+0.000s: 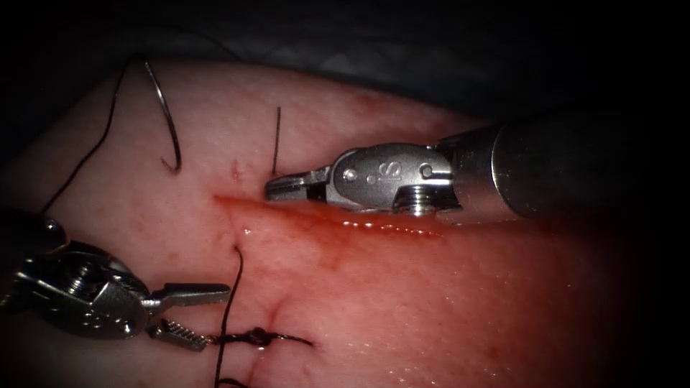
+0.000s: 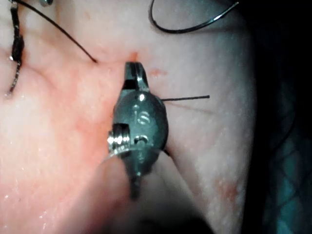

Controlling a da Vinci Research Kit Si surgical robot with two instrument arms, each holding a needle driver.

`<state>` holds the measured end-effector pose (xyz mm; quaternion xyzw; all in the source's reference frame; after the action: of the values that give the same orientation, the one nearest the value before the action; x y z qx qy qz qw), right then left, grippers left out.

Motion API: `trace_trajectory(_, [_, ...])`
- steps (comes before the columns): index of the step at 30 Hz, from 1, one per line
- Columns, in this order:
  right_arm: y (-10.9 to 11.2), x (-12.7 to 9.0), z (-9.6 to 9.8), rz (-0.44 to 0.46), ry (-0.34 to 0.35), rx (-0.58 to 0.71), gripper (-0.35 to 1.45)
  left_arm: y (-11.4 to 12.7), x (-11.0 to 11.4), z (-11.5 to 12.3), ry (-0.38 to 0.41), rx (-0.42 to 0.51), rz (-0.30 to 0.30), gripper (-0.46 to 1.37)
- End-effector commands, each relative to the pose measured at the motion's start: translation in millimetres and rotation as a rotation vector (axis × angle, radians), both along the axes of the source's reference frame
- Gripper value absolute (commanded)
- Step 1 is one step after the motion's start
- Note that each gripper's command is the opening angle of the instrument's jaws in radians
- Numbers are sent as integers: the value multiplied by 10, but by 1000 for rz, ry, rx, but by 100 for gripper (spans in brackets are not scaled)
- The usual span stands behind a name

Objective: Wound Closure
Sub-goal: Grab a length of suture with the left hand

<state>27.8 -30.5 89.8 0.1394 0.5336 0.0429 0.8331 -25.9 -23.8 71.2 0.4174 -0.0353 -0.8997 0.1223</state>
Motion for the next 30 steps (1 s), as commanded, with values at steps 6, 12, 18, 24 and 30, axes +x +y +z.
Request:
trace_trajectory(6, [0, 0, -1, 2, -1, -1, -33, -4, 1, -1, 0, -4, -10, 67])
trace_trajectory(12, [-1, 0, 0, 2, -1, -2, -34, -16, 3, -6, 3, -6, -22, 93])
trace_trajectory(18, [-1, 1, 1, 2, -1, -3, -35, -20, -3, -21, -27, -11, -62, 83])
trace_trajectory(24, [-1, 1, 1, 2, -1, -3, -35, -20, -12, -23, -24, -21, -70, 79])
trace_trajectory(30, [-2, 1, 1, 1, 0, -3, -35, -20, -28, -21, -30, -26, -59, 70])
